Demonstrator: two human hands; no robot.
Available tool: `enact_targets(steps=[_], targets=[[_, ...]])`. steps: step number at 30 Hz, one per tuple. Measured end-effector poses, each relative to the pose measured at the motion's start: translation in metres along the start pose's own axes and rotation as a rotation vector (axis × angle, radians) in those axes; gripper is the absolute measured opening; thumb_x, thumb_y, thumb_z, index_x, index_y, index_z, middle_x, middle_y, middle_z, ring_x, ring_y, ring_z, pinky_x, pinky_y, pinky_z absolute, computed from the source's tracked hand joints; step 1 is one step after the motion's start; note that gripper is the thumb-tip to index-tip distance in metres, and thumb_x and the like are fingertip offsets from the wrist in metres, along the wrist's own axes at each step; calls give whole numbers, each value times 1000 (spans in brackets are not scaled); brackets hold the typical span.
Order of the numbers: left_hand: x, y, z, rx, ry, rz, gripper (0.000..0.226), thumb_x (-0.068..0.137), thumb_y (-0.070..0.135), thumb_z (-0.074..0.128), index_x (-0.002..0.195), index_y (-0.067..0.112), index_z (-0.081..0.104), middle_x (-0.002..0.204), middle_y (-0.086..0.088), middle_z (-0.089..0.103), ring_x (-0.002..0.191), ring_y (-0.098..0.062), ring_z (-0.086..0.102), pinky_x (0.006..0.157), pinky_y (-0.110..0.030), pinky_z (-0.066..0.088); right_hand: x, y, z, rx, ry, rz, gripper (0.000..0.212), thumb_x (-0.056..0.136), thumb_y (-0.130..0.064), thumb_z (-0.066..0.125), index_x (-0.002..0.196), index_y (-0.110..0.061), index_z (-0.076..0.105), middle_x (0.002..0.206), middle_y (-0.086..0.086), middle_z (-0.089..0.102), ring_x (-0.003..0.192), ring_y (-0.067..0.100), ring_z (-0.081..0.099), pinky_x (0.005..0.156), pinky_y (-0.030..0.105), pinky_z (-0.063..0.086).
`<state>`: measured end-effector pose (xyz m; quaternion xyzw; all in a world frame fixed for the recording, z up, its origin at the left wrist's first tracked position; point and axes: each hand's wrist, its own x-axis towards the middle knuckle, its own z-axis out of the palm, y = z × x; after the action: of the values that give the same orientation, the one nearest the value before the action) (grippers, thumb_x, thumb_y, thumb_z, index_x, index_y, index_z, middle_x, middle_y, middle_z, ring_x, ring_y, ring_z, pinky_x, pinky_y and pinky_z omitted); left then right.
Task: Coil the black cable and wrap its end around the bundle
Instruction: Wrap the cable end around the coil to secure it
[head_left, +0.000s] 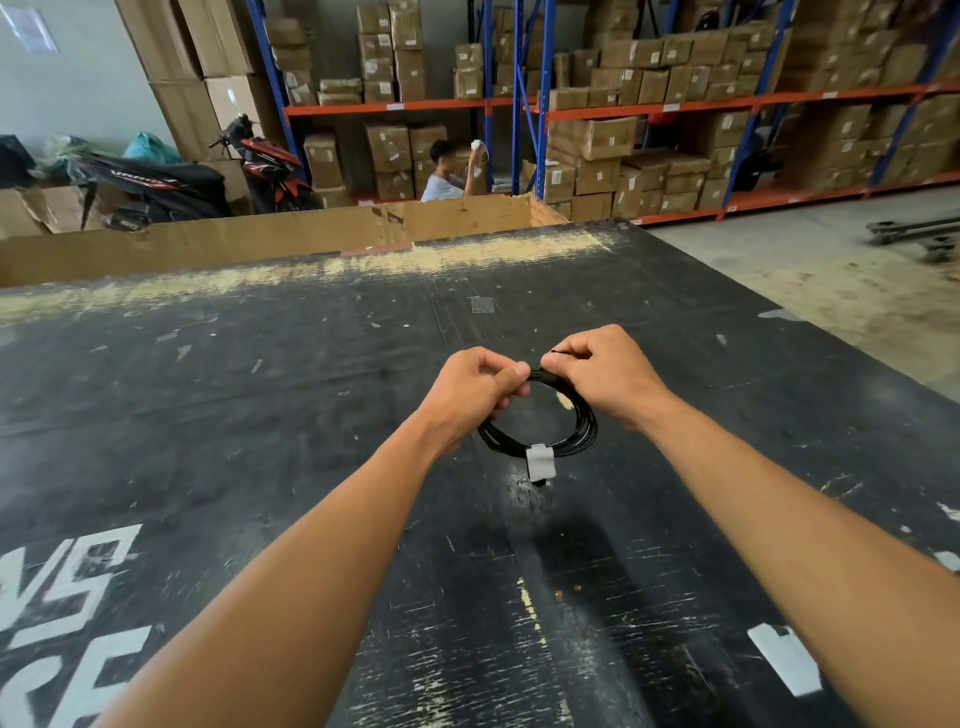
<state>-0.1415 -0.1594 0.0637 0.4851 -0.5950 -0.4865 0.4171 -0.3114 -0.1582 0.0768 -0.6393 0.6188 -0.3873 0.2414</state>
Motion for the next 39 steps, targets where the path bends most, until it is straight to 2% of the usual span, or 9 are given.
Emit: enact_targets(steps=[4,7,11,14,17,19,27,34,39], targets=[[-3,0,3,-197,-17,-55,14,99,22,54,92,10,56,71,-1,64,49,-8,46,49,-25,43,-2,-5,1,-58,94,9,44,90,-34,65,66,3,61,56,8,50,57,18,44,60,32,37],[-2,2,7,-229,27,-46,13,100,18,51,90,11,53,71,-1,60,43,-6,36,44,-23,36,-3,-10,2,-34,102,34,56,91,-38,63,52,-6,40,48,0,33,48,17,31,52,33,27],[-1,4,7,-100,93,5,15,100,20,51,86,14,53,73,0,59,42,-6,34,42,-22,33,-3,-13,3,130,18,40,41,90,-26,68,76,13,66,58,4,56,58,14,45,57,29,35],[-4,3,11,-72,91,18,17,100,20,49,84,15,51,72,0,56,41,-6,33,40,-21,30,0,-11,3,67,45,29,43,92,-29,65,69,8,63,84,9,76,78,22,67,71,32,50],[-6,5,15,-117,65,11,18,101,19,48,84,14,48,70,-2,52,38,-5,31,38,-20,27,-2,-13,1,-44,124,35,54,96,-31,59,53,-4,40,60,-13,56,61,13,55,56,28,39],[-7,6,15,-121,54,17,18,101,19,48,85,13,47,69,-2,52,38,-6,30,38,-19,26,-3,-15,2,-81,139,72,57,97,-35,56,50,-11,34,51,-7,43,54,16,42,55,32,31],[-3,-1,10,10,207,65,21,99,26,49,81,17,50,71,0,56,47,-12,37,48,-29,32,-3,-16,4,200,42,157,46,85,-31,73,78,13,64,64,9,50,58,18,42,57,28,36],[-12,2,14,-116,71,9,22,102,22,47,82,14,44,66,-2,48,39,-7,29,38,-19,25,0,-17,4,3,149,165,51,87,-32,66,48,-8,44,63,12,62,69,29,58,68,37,47],[-14,2,19,-101,49,32,23,101,25,47,81,16,44,62,1,46,39,-6,28,39,-21,25,-2,-23,5,-10,194,228,53,94,-37,53,50,-11,39,58,7,52,73,33,53,69,38,40]])
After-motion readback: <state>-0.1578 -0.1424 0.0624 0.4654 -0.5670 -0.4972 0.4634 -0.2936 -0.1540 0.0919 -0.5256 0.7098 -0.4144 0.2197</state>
